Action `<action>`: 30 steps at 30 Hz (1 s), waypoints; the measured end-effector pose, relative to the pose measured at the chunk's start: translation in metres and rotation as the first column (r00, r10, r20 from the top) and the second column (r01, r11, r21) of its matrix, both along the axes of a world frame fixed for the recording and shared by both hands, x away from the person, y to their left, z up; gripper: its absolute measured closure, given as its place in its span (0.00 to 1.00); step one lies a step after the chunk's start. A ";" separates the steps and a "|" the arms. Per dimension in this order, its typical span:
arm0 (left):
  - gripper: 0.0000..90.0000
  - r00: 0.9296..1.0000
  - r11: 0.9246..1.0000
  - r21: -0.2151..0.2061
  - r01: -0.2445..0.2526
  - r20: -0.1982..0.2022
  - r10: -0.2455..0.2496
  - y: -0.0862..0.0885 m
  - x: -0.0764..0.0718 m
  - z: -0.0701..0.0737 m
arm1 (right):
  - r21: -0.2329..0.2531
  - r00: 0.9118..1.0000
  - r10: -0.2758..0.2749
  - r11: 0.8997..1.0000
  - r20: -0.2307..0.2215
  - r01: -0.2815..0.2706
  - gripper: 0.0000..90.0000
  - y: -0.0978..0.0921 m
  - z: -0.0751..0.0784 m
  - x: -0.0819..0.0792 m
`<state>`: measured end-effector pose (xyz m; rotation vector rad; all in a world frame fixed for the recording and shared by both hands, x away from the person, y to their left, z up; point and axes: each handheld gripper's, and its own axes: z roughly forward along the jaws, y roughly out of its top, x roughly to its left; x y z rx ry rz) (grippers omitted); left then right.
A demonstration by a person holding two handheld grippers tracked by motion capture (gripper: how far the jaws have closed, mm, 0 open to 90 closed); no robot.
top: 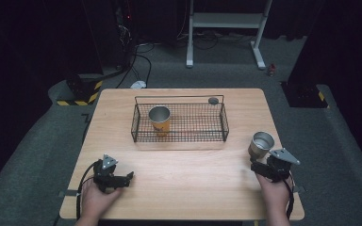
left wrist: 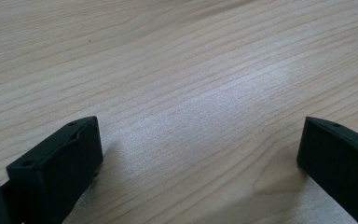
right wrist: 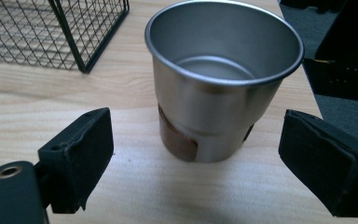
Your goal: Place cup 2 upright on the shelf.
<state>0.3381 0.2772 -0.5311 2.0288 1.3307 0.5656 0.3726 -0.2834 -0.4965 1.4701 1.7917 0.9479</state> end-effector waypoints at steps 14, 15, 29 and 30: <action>0.00 1.000 1.000 0.000 0.000 0.000 0.000 0.000 0.000 0.000 | 0.025 1.000 -0.011 1.000 -0.007 0.011 0.11 -0.004 -0.003 0.025; 0.00 1.000 1.000 0.000 0.000 0.000 0.000 0.000 0.000 0.000 | 0.027 1.000 -0.016 1.000 -0.004 0.016 0.12 -0.004 -0.004 0.027; 0.00 1.000 1.000 0.000 0.000 0.000 0.000 0.000 0.000 0.000 | 0.038 1.000 -0.024 0.999 0.001 0.024 0.15 0.000 -0.006 0.050; 0.00 1.000 1.000 0.000 0.000 0.000 0.000 0.000 0.000 0.000 | 0.042 1.000 -0.023 0.999 0.003 0.023 0.15 -0.001 -0.006 0.050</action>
